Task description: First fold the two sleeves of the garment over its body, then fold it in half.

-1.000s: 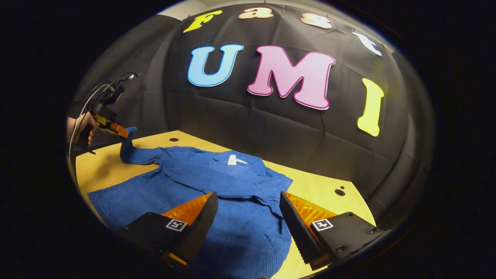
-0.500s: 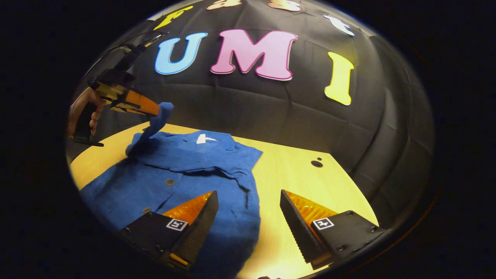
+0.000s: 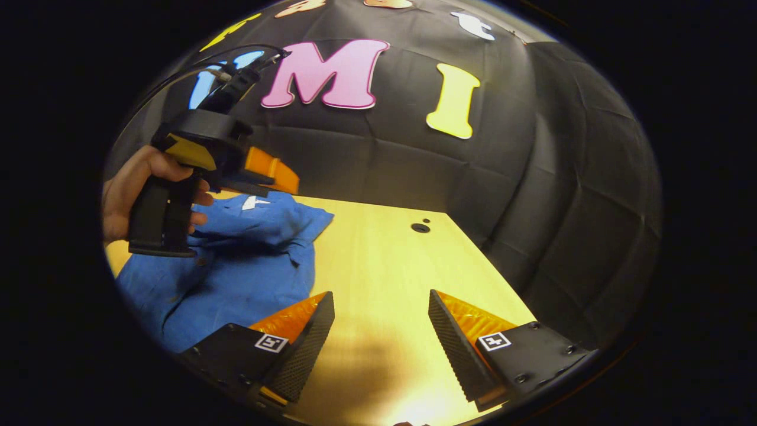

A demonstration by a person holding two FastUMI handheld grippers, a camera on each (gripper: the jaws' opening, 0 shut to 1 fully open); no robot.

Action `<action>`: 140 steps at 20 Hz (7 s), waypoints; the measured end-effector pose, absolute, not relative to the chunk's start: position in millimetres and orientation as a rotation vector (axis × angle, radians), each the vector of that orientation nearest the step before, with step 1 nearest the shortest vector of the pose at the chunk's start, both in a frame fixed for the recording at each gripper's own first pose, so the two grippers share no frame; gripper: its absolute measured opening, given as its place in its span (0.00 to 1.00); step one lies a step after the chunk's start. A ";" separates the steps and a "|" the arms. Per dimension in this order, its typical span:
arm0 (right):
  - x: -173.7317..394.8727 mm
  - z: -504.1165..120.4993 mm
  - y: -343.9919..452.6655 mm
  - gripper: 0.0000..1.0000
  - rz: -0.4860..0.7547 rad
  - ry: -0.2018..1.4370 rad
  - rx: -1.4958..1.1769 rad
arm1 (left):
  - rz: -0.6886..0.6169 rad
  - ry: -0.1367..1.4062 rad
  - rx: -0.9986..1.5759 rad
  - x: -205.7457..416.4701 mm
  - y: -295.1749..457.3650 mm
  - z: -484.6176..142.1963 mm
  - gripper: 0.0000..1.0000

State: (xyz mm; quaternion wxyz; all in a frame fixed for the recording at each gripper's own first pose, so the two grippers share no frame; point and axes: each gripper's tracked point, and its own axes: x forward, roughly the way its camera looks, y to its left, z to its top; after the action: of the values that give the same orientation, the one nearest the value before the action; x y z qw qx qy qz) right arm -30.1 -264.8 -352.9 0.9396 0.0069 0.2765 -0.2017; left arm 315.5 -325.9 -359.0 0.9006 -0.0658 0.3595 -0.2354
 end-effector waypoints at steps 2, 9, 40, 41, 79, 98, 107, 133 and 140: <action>-41.6 -355.4 -270.0 0.96 -0.430 0.568 0.023 | -0.479 0.722 -0.127 315.8 -325.7 -357.2 0.86; -67.5 -375.2 -213.1 1.00 -0.346 0.674 0.130 | -0.359 0.682 -0.022 240.7 -198.8 -350.7 0.86; -141.7 -411.6 -69.9 0.26 -0.230 1.050 0.282 | -0.110 1.127 0.021 -11.8 6.2 -440.2 0.18; -140.2 -412.8 -69.1 0.26 -0.208 1.051 0.274 | -0.132 1.130 0.011 -12.0 3.8 -439.4 0.08; 285.6 -273.2 -187.1 0.00 -0.090 0.485 0.317 | -0.141 0.454 -0.067 444.9 -16.4 -300.6 0.00; 343.9 -361.0 -235.9 0.95 -0.257 0.495 0.167 | -0.080 0.526 0.026 505.3 -25.2 -396.6 0.86; 257.0 -312.7 -207.6 0.96 -0.328 0.456 0.053 | -0.140 0.434 0.078 396.6 -38.3 -334.1 0.86; -93.3 -29.5 -64.9 0.94 -0.126 0.181 -0.002 | -0.048 0.237 0.001 -9.6 10.9 -79.9 0.83; -134.8 -33.2 -33.8 0.96 -0.064 0.139 0.070 | -0.015 0.197 0.035 -29.3 15.2 -57.2 0.83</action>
State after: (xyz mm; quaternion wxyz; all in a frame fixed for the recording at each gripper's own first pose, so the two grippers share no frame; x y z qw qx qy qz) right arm -134.8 -33.8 -33.2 0.9964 0.0348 0.0697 -0.0321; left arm -29.3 15.2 -57.2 0.9950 0.0175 0.0981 -0.0074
